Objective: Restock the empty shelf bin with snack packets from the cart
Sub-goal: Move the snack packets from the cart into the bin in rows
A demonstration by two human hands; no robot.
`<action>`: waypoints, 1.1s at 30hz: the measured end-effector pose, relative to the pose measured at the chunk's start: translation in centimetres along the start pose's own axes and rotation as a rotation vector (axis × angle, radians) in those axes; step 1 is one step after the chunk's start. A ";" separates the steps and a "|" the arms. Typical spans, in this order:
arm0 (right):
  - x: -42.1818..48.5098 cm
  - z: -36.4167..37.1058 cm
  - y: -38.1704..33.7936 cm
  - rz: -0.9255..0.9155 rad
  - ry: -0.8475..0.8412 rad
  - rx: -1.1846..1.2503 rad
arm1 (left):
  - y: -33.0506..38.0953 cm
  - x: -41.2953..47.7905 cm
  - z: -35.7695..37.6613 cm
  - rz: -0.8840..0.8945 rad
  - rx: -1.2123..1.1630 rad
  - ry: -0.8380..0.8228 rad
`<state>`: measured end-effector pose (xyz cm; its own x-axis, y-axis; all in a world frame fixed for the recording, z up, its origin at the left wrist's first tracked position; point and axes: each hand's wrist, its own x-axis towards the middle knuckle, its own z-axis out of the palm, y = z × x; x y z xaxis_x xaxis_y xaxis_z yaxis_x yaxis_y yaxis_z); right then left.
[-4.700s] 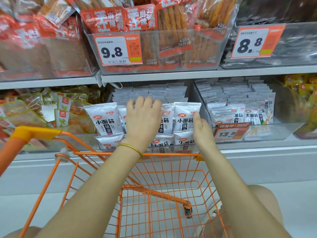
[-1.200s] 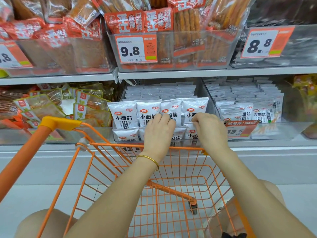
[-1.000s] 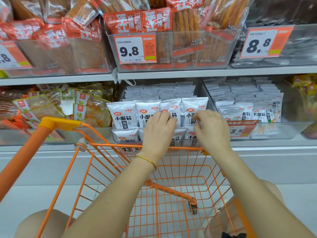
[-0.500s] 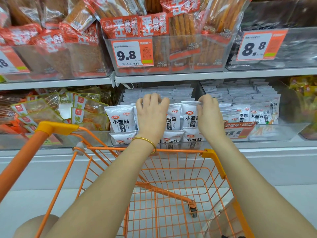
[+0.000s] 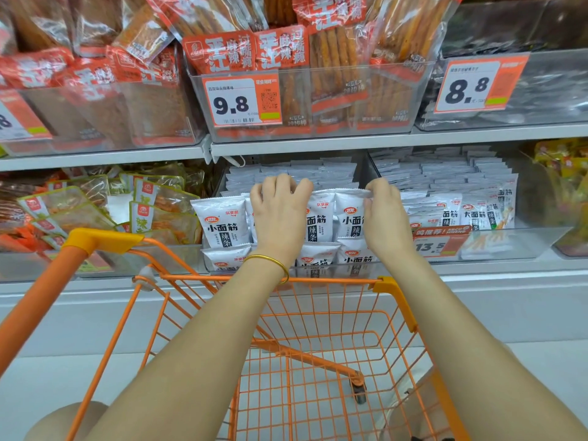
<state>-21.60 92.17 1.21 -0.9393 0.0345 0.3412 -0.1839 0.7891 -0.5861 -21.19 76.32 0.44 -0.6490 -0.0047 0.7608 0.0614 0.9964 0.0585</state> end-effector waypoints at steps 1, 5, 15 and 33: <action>0.0 0.0 0.0 0.002 -0.002 -0.002 | 0.1 0.1 0.1 -0.003 -0.003 0.003; 0.1 -0.1 0.1 0.009 -0.006 0.002 | 0.1 0.0 0.1 -0.001 0.001 0.006; 0.1 0.1 0.1 0.018 -0.013 -0.003 | -0.4 -0.1 -0.1 0.029 0.011 0.006; -6.0 0.4 -0.5 -0.245 0.102 -0.091 | -1.1 -9.3 -3.2 -0.014 -0.043 -0.078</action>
<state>-15.95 91.31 -0.86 -0.8351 -0.1063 0.5398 -0.3711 0.8332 -0.4100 -12.77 74.99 -4.64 -0.7069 -0.0107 0.7073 0.0832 0.9917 0.0982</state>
